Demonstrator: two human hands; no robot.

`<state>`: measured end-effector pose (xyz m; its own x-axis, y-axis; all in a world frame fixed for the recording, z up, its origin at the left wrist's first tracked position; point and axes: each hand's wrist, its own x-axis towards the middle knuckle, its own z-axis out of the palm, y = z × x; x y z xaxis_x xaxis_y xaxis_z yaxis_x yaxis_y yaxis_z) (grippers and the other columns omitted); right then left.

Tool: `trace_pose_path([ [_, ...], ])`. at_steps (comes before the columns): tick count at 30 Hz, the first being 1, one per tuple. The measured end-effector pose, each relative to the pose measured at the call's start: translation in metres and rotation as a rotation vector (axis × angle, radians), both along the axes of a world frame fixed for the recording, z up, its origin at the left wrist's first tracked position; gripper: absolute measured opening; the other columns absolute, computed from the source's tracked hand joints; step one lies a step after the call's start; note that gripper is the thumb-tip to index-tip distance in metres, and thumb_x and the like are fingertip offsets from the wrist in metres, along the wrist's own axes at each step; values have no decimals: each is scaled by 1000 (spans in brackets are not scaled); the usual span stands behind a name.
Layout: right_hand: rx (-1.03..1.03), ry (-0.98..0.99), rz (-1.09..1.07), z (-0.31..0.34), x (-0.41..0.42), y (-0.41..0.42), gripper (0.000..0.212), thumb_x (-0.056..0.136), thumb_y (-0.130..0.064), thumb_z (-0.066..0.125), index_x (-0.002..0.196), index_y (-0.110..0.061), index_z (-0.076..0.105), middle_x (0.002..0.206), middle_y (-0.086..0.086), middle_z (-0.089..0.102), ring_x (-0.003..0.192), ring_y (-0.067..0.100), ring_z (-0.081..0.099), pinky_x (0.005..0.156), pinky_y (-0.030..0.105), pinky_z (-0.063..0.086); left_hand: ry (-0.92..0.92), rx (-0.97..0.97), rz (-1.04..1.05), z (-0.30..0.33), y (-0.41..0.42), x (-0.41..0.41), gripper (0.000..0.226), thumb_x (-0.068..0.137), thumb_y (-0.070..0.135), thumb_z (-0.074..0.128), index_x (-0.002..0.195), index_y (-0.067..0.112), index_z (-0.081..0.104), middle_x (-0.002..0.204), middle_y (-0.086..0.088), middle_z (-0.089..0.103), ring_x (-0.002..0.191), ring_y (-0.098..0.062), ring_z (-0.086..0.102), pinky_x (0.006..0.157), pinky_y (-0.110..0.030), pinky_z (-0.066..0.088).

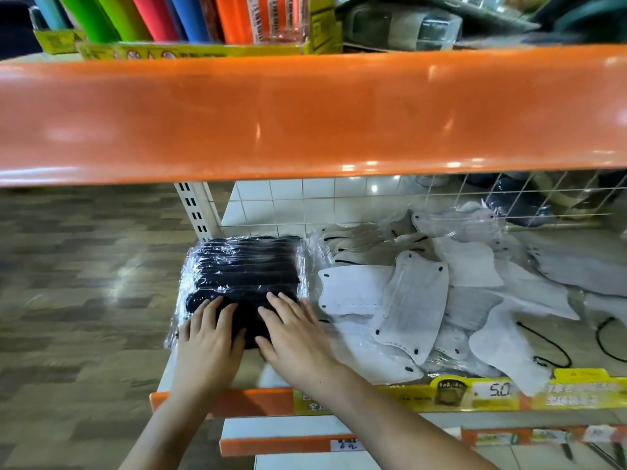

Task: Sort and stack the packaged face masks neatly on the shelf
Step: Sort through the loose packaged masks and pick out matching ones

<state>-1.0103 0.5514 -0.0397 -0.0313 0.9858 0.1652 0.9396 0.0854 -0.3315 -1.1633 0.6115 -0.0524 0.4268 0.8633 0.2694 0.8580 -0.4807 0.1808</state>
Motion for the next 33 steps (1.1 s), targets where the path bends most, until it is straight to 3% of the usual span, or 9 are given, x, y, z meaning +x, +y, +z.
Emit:
trace_pose_path([
  [4, 190, 48, -71, 3, 11, -2, 37, 90, -26, 56, 125, -12, 59, 136, 7, 53, 128, 24, 46, 111, 41, 33, -71, 44, -28, 10, -9, 25, 48, 82, 34, 39, 113, 6, 63, 116, -13, 63, 106, -35, 59, 85, -47, 47],
  [7, 273, 55, -152, 12, 32, -9, 31, 84, -25, 55, 111, -15, 66, 119, 3, 63, 112, 20, 57, 98, 37, 48, -100, 69, -90, 22, -20, 53, 46, 80, 31, 39, 111, 8, 63, 111, -11, 65, 101, -34, 62, 81, -46, 50],
  [10, 278, 44, -197, 17, 59, -21, 39, 83, -27, 38, 108, -13, 66, 113, 4, 64, 107, 23, 59, 96, 40, 49, -132, 68, -119, 30, -34, 85, 40, 80, 28, 40, 107, 10, 65, 108, -8, 66, 98, -32, 63, 79, -44, 49],
  [16, 247, 28, -323, 24, 125, -56, 43, 78, -38, 40, 102, -17, 69, 110, 1, 67, 102, 21, 64, 86, 34, 52, -160, 17, -181, 41, -66, 161, 39, 79, 26, 40, 103, 10, 67, 103, -9, 69, 95, -33, 65, 79, -43, 50],
  [33, 212, -77, -619, 23, 339, -188, 38, 73, -36, 45, 92, -14, 69, 91, 2, 68, 84, 23, 66, 69, 30, 54, -76, -56, -417, 47, -165, 387, 40, 71, 28, 39, 94, 13, 68, 92, -7, 69, 81, -30, 66, 68, -38, 53],
])
